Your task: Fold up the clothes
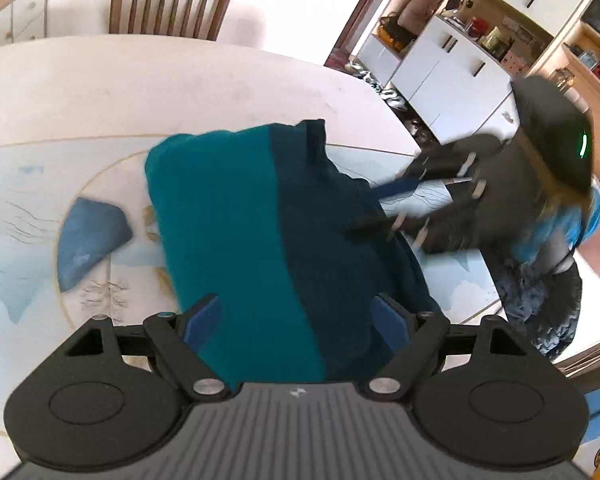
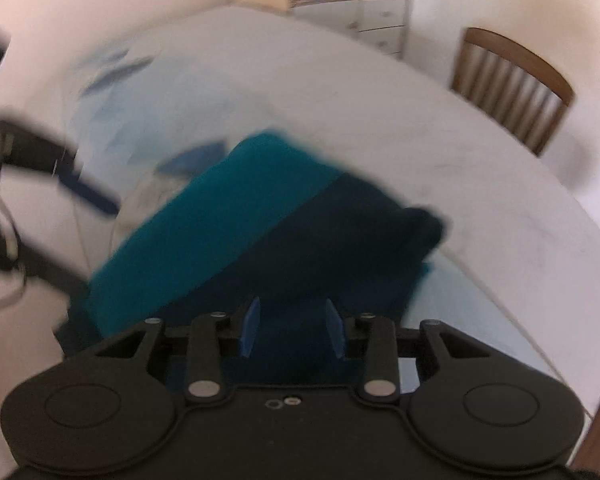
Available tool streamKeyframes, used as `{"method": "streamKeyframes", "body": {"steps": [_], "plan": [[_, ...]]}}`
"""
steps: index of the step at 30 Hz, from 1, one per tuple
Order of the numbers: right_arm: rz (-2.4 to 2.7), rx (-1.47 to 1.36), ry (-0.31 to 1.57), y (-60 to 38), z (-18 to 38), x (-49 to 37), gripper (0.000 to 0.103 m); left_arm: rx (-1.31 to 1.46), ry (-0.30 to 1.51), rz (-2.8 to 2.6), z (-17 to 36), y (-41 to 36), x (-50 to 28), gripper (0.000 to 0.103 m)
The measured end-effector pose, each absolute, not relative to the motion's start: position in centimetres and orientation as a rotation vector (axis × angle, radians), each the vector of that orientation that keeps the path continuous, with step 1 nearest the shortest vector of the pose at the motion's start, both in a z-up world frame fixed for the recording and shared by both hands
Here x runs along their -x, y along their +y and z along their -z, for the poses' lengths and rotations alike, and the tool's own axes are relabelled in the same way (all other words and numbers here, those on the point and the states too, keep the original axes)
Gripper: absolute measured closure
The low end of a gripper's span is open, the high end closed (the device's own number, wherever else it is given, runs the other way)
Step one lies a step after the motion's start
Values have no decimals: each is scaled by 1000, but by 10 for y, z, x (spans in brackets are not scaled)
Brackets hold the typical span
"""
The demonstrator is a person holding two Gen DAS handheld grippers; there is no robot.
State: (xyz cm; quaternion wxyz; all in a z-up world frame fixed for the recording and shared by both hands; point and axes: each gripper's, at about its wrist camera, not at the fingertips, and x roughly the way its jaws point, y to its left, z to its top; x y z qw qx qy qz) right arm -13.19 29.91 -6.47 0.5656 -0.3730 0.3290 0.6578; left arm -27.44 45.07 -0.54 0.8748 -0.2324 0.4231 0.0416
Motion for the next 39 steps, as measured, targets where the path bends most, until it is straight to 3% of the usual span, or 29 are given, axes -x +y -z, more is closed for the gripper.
{"method": "streamKeyframes", "body": {"steps": [4,10,16,24,28,31,39], "plan": [[-1537,952,717,277,86,134,0,417,916,-48,18,426,262,21],[-1586,1096,713,270,70,128,0,391,955,-5,26,404,265,21],[-1525,765,672,331,29,95,0,353,990,25,41,384,258,21],[-1419,881,764,393,87,84,0,350,1034,15,65,376,260,21],[-1377,748,879,386,84,56,0,386,1039,18,63,380,263,21],[-1400,753,860,369,69,64,0,384,1038,13,56,382,262,21],[-1588,939,812,295,64,105,0,384,1001,-14,44,395,259,21]]}}
